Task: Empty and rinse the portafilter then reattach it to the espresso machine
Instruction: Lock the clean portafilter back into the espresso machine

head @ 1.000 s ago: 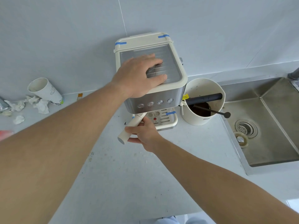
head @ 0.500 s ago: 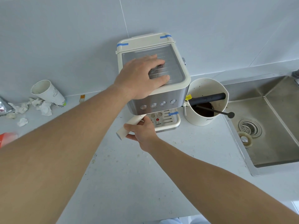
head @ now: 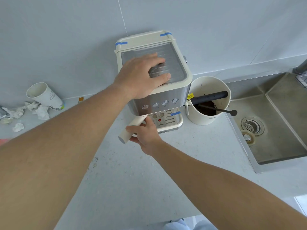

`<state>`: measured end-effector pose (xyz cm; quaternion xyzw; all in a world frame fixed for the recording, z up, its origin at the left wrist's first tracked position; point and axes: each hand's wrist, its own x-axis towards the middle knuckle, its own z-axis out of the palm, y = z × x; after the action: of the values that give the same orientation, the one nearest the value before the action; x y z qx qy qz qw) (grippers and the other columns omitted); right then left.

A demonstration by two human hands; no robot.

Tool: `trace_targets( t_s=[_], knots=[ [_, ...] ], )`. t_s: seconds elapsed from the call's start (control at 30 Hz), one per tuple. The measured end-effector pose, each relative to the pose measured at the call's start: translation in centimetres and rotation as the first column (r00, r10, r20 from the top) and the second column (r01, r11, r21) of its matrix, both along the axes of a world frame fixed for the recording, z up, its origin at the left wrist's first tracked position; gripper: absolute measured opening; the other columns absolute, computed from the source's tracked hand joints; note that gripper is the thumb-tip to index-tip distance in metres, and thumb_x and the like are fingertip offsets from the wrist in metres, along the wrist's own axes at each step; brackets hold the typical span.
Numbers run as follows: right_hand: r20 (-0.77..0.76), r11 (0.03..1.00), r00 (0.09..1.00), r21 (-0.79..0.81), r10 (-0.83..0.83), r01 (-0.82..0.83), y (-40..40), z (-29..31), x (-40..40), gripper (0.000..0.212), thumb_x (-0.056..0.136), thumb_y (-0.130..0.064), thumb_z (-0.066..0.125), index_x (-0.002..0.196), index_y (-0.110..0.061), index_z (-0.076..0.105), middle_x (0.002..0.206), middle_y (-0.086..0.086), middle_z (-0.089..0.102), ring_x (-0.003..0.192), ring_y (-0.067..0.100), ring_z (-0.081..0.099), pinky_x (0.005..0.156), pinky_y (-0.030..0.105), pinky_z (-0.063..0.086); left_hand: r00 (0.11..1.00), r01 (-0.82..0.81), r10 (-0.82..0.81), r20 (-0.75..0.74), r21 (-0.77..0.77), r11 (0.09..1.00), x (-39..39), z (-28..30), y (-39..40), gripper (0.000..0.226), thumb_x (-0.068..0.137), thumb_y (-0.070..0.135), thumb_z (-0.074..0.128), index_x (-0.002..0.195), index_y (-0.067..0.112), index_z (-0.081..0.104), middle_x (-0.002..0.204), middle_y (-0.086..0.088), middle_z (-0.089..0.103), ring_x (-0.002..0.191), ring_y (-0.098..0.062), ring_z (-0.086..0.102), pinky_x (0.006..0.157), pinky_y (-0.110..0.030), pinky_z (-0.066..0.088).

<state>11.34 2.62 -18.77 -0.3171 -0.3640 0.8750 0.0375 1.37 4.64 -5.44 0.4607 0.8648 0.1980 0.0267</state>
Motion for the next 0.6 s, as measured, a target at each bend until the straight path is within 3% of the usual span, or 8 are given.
trace_targets(
  t_s=[0.1,0.2,0.43,0.6],
  knots=[
    [-0.009,0.999,1.000,-0.034,0.014,-0.015,0.5,0.2,1.7,0.046,0.080,0.018,0.062,0.114,-0.012,0.053,0.093,0.010,0.056,0.080,0.030,0.063,0.077,0.049,0.059,1.000,0.000,0.000,0.006,0.007,1.000,-0.1,0.0,-0.1,0.061,0.081,0.066,0.050,0.137,0.040,0.050,0.155,0.011,0.038,0.140,-0.015,0.037,0.116,-0.038,0.024],
    [0.050,0.999,0.999,0.034,0.011,-0.012,1.3,0.1,3.2,0.044,0.081,0.017,0.059,0.115,-0.010,0.052,0.090,0.012,0.049,0.063,0.023,0.053,0.065,0.044,0.062,1.000,0.006,-0.006,0.015,0.008,1.000,-0.2,-0.1,-0.2,0.058,0.083,0.063,0.051,0.137,0.040,0.050,0.155,0.010,0.038,0.141,-0.015,0.035,0.117,-0.037,0.023],
    [0.204,0.985,0.977,0.144,0.063,-0.094,1.7,1.1,3.6,0.026,0.090,-0.004,0.062,0.108,-0.020,0.051,0.079,0.011,0.053,0.056,0.021,0.053,0.057,0.035,0.057,0.999,0.049,-0.049,0.005,0.001,0.999,-0.1,0.1,-0.4,0.057,0.087,0.057,0.052,0.140,0.036,0.048,0.157,0.007,0.035,0.145,-0.010,0.028,0.119,-0.038,0.017],
    [0.323,0.929,0.935,0.282,0.145,-0.241,3.1,0.8,3.8,0.041,0.085,0.001,0.065,0.118,-0.017,0.049,0.087,0.014,0.056,0.052,0.020,0.053,0.048,0.032,0.053,0.997,0.073,-0.073,-0.004,-0.035,0.997,-0.2,0.0,-0.4,0.059,0.088,0.057,0.050,0.143,0.036,0.044,0.159,0.007,0.030,0.147,-0.009,0.021,0.119,-0.037,0.010]
  ],
)
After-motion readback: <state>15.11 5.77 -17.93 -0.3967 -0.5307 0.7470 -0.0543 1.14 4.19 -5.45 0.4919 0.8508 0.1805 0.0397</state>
